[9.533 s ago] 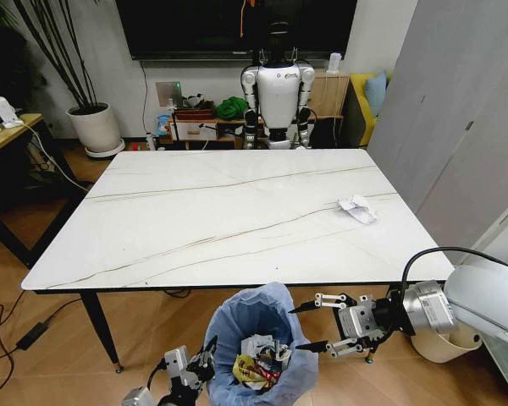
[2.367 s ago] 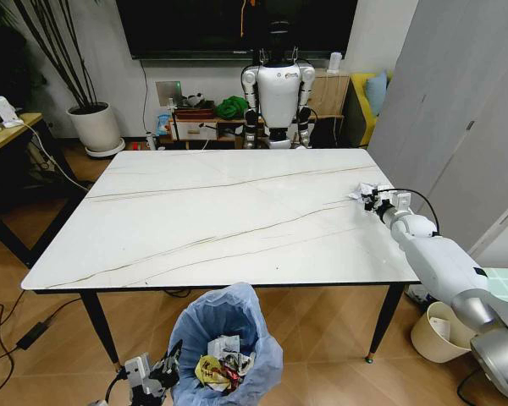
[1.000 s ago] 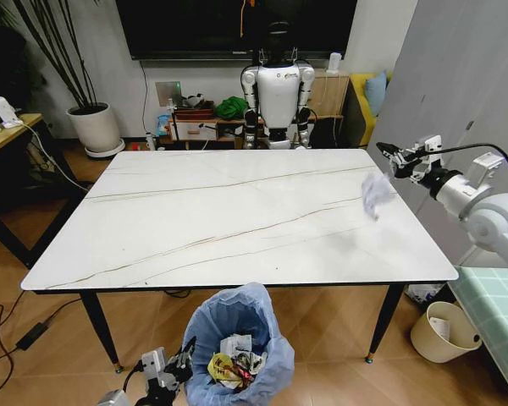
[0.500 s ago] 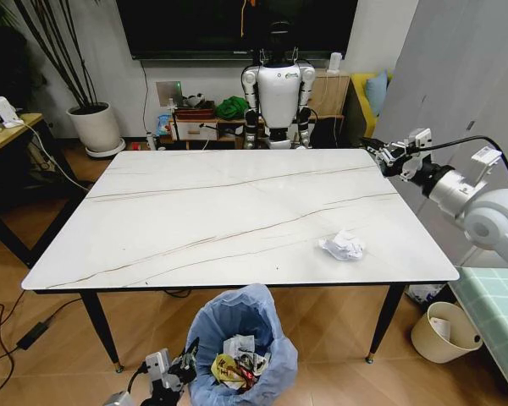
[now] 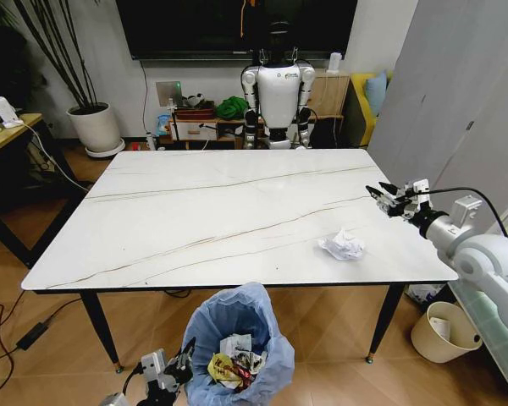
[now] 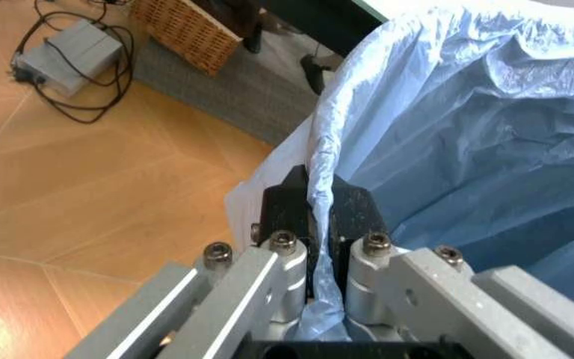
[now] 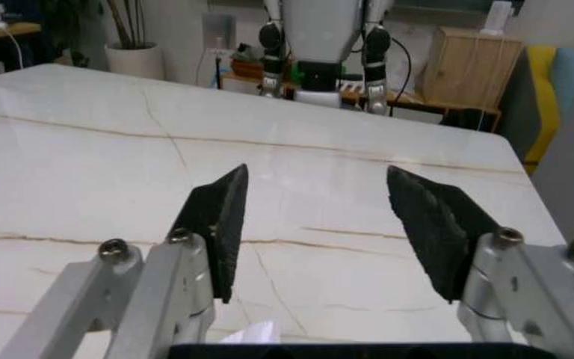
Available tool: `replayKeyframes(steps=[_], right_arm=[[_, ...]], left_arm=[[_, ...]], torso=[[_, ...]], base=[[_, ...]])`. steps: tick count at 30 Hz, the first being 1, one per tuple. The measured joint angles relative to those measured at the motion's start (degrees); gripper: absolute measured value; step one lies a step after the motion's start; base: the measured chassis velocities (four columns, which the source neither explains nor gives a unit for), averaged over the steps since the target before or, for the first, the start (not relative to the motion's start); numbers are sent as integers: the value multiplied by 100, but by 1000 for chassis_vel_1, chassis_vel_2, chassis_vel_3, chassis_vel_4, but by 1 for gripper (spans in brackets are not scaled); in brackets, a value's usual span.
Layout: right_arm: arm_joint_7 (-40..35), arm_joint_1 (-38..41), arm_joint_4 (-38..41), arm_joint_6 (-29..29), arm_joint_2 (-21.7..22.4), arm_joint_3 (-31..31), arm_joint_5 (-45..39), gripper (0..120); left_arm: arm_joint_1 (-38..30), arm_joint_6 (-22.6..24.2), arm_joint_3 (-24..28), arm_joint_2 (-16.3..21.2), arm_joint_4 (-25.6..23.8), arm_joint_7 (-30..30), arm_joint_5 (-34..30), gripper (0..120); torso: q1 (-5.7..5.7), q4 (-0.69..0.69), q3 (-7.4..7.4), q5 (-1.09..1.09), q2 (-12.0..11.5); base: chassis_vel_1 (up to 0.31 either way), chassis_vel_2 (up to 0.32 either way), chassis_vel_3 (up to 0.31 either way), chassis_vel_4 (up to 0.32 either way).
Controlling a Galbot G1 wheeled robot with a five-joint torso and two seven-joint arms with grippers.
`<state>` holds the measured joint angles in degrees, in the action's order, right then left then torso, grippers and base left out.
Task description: Pick up the trash bin and place the trash from the table into it.
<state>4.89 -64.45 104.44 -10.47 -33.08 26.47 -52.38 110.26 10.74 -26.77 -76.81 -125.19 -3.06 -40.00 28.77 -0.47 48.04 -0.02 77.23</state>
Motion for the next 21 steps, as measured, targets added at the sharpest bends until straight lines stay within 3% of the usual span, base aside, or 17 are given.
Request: replayKeyframes(steps=[11, 21], right_arm=[[64, -561, 130, 306, -345, -497, 667, 95], [68, -143, -222, 347, -656, -1061, 892, 100]], left_arm=[[16, 2, -57, -16, 20, -1, -9, 0], [29, 7, -123, -25, 20, -4, -35, 0]], torso=[[0, 1, 0, 2, 0], [0, 2, 0, 2, 0]], base=[[0, 0, 0, 0], [0, 0, 0, 0]])
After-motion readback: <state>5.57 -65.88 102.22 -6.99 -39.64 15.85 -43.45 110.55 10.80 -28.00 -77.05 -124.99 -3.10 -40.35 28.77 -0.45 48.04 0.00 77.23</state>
